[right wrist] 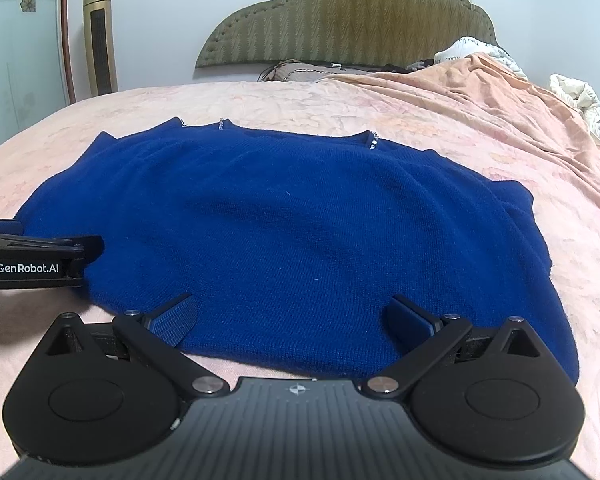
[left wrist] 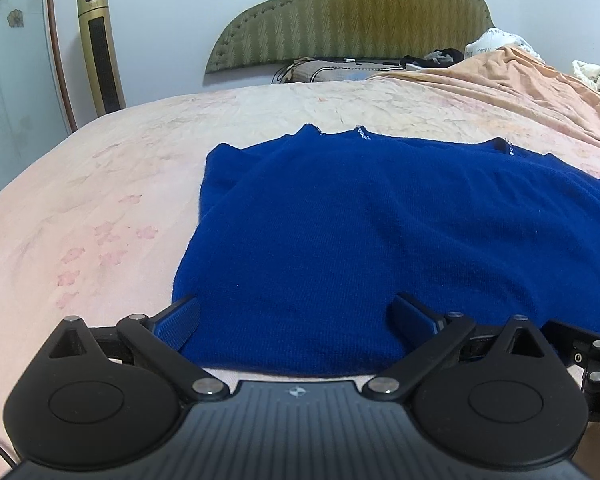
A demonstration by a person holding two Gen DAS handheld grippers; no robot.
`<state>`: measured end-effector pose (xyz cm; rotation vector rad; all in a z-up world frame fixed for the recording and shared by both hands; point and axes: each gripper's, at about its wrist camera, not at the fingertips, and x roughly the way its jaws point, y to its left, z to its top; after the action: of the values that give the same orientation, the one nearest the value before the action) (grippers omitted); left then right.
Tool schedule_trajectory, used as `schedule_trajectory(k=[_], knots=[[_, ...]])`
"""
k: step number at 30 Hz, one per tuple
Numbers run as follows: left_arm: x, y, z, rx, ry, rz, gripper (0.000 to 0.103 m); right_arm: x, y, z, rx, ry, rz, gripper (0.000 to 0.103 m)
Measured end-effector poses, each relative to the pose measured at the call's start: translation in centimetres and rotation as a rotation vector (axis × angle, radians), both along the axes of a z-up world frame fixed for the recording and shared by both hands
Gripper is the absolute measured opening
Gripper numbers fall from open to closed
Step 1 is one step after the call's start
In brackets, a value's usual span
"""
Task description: Fold small clothes
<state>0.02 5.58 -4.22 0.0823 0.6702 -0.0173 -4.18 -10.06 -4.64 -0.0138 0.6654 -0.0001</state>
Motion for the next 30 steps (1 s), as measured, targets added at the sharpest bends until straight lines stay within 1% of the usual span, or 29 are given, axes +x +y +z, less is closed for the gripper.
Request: schedule_trajectory(k=[8, 11, 13, 15, 16, 18, 21, 23, 25, 27, 30], knots=[[-0.1, -0.1, 0.0, 0.008, -0.005, -0.003, 0.103, 0.0, 0.2, 0.1, -0.013, -0.003, -0.001, 0.103], [-0.3, 0.0, 0.2, 0.008, -0.013, -0.020, 0.103, 0.0, 0.1, 0.1, -0.012, -0.003, 0.000, 0.103], [-0.6, 0.1, 0.6, 0.011, -0.023, -0.052, 0.103, -0.1, 0.0, 0.2, 0.002, -0.010, 0.003, 0.102], [-0.3, -0.1, 1.5, 0.038, -0.012, -0.102, 0.103, -0.4, -0.5, 0.8, 0.039, -0.028, 0.014, 0.099], [0.0, -0.2, 2.1, 0.048, -0.006, -0.137, 0.103, -0.6, -1.0, 1.3, 0.061, -0.046, 0.005, 0.099], [0.7, -0.5, 3.1, 0.049, -0.024, -0.167, 0.103, -0.4, -2.5, 2.6, 0.084, -0.091, -0.044, 0.100], [2.1, -1.2, 4.9, 0.043, -0.072, -0.167, 0.103, 1.4, -5.3, 4.2, 0.087, -0.115, -0.120, 0.100], [3.2, -1.9, 5.7, 0.037, -0.081, -0.169, 0.103, 3.2, -7.2, 5.0, 0.085, -0.113, -0.159, 0.100], [4.6, -2.7, 6.0, 0.039, -0.076, -0.173, 0.103, 5.4, -8.6, 5.1, 0.074, -0.103, -0.166, 0.098], [6.0, -3.7, 5.7, 0.062, -0.055, -0.169, 0.103, 8.1, -9.7, 4.8, 0.054, -0.059, -0.162, 0.098], [7.8, -4.8, 4.9, 0.075, -0.027, -0.164, 0.103, 11.3, -9.8, 4.3, 0.017, -0.004, -0.095, 0.098]])
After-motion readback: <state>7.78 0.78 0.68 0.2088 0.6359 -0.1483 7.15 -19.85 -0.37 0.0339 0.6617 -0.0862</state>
